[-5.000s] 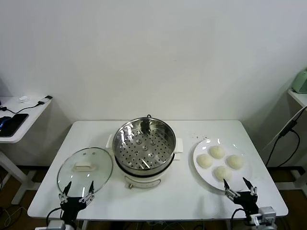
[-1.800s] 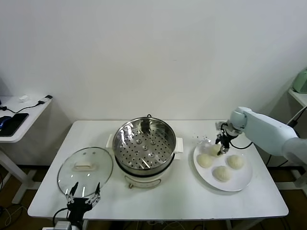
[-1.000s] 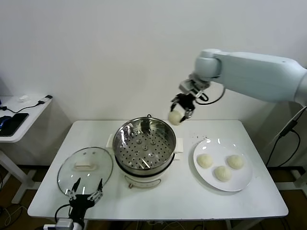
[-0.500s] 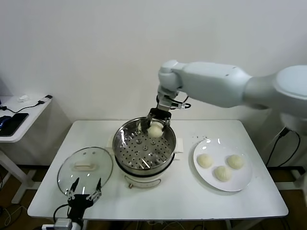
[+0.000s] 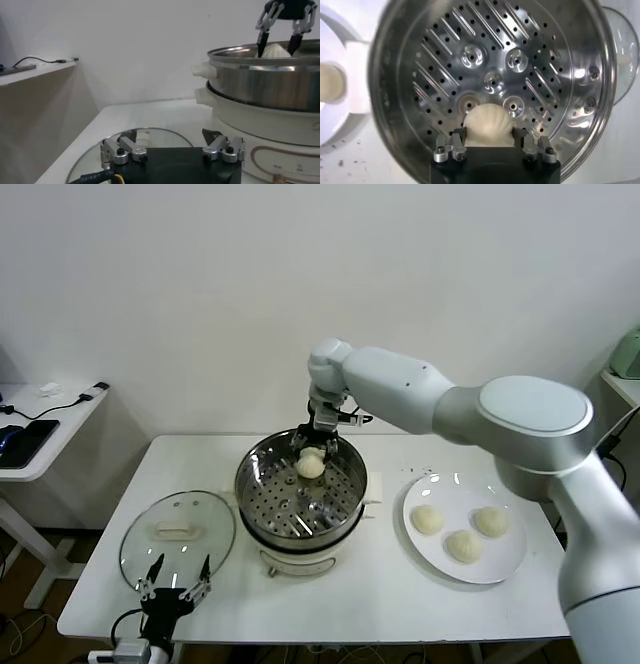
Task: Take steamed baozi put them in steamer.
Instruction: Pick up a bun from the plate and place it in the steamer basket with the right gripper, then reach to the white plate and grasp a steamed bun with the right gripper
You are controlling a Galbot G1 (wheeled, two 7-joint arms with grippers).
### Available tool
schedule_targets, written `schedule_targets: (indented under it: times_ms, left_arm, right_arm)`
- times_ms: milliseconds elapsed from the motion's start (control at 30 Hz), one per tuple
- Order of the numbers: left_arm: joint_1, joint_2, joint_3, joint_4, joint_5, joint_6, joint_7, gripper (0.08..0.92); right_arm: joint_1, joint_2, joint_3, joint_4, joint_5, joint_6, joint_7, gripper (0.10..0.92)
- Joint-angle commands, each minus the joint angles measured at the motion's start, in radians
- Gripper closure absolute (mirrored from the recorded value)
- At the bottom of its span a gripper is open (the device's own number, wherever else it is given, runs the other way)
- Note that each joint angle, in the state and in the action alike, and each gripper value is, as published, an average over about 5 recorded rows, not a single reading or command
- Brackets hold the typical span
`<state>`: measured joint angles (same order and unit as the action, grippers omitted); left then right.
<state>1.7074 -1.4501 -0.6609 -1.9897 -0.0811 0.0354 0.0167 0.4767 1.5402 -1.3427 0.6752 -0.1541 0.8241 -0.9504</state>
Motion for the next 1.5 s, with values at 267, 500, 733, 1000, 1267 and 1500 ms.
schedule_targets:
  times_ms: [267,500,733,1000,1267,1500]
  left_arm:
    - [-0.004,0.0,-0.001,0.001,-0.002,0.0,-0.002,0.177]
    - [0.005,-0.004,0.008,-0.01,0.002,0.002,0.003,0.177]
    - [0.015,-0.007,0.015,-0.023,0.007,0.003,0.006,0.177]
    - [0.01,-0.002,0.014,-0.024,0.005,0.002,0.005,0.177]
    - [0.009,0.0,0.015,-0.022,0.002,-0.002,0.005,0.177]
    - [0.01,-0.008,0.017,-0.024,0.004,-0.002,0.005,0.177]
  right_arm:
    - [0.014,0.025,-0.04,-0.05,0.164,0.049,-0.038,0.223]
    - [0.194,-0.068,-0.156,0.077,0.498,0.029,-0.171,0.203]
    - [0.476,-0.325,-0.486,0.418,0.89,-0.306,-0.122,0.203]
    - [0.653,-0.678,-0.732,0.695,0.808,-0.742,0.047,0.203]
    - [0.697,-0.827,-0.883,0.888,0.84,-1.003,0.082,0.203]
    - [0.539,-0.863,-0.779,0.847,0.844,-1.082,0.092,0.203]
